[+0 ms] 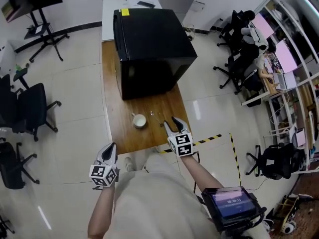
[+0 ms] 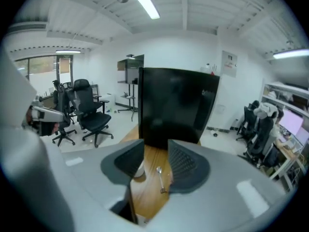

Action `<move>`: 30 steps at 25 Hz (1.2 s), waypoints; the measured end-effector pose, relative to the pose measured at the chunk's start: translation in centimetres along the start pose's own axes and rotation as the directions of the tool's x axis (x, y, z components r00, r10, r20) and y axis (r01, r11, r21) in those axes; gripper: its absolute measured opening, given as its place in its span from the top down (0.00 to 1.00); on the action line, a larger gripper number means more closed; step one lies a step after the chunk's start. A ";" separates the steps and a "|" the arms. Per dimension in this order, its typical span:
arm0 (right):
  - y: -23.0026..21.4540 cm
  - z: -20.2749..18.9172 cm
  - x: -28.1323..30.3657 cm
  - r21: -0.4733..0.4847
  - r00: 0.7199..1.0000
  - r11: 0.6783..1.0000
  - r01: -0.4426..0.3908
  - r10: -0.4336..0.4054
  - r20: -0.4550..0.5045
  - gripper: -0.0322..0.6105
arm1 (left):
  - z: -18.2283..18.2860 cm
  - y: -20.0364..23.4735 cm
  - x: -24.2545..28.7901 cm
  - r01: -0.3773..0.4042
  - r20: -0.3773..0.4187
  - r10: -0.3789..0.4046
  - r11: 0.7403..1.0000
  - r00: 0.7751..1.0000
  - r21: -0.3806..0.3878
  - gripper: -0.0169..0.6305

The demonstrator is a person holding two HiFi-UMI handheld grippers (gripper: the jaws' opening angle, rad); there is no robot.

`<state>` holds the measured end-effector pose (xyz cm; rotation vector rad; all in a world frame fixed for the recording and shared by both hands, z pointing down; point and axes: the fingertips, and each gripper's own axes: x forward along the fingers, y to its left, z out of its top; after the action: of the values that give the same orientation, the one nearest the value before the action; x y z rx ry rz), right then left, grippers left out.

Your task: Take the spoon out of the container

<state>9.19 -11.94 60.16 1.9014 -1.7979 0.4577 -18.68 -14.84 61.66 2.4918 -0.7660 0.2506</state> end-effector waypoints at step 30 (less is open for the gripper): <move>-9.5 -15.4 -21.2 0.082 0.962 0.976 -0.199 0.179 0.204 0.75 | -10.0 -23.8 -1.6 -0.061 -0.077 0.067 0.995 0.995 0.075 0.98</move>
<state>18.16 14.43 60.23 1.9069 -2.1357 0.4485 -6.71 8.05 59.61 2.5106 -0.8183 0.4045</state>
